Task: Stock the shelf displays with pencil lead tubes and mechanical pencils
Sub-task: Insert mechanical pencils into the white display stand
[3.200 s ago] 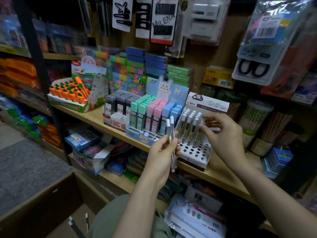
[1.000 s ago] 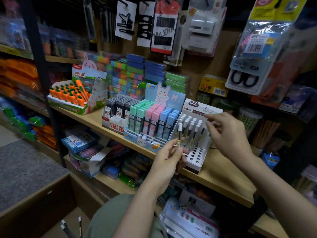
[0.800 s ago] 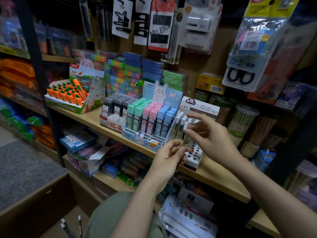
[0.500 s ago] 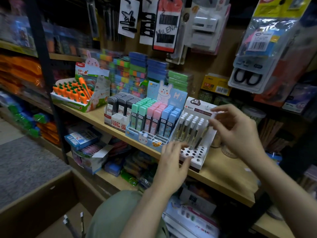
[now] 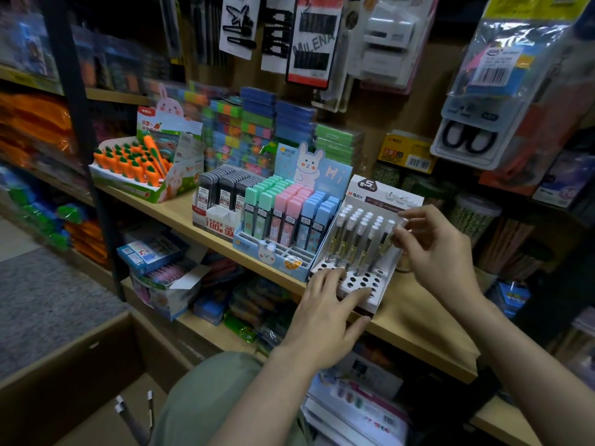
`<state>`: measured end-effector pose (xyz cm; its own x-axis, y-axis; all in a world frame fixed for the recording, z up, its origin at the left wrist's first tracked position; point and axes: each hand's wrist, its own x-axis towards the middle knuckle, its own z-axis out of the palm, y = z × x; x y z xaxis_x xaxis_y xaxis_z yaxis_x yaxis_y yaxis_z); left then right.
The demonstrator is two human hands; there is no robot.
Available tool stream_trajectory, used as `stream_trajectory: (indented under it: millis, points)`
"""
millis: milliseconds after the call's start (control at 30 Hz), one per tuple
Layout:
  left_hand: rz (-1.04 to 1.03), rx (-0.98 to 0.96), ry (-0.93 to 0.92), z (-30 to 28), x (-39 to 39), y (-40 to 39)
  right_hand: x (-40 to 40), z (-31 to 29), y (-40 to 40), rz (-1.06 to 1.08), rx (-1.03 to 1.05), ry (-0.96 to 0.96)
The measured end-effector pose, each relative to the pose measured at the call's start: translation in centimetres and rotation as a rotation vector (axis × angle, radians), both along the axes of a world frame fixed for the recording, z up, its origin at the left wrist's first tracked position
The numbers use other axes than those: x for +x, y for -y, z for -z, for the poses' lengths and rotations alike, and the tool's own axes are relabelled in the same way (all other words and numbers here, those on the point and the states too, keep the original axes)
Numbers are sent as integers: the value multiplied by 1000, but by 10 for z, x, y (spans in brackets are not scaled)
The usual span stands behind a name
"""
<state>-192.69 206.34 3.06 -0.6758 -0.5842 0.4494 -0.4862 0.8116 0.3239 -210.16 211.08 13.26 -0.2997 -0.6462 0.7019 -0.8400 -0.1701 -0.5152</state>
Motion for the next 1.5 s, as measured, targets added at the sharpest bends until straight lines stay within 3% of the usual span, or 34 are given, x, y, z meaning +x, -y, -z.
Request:
stream_trajectory:
  millis: [300,900,1000,1133,1200,1267,1400,1500]
  points:
    - [-23,32,-28,-2,-6,2,-5,-17,17,157,53,-86]
    - [-47,72,-55,-4,-7,6,9,-6,19,193,141,-204]
    - [-3,174,-3,-20,0,9,15,-12,7,196,117,-86]
    - [54,322,-105,-52,34,24,37,-23,-10,51,51,320]
    - [12,369,-207,-58,64,31,65,-28,-8,-116,145,460]
    - [-61,427,-254,-50,100,36,100,-27,2,-279,265,472]
    - [-208,623,-288,-4,176,37,178,0,38,-480,618,154]
    - [-440,829,-361,53,235,29,238,45,63,-572,841,-37]
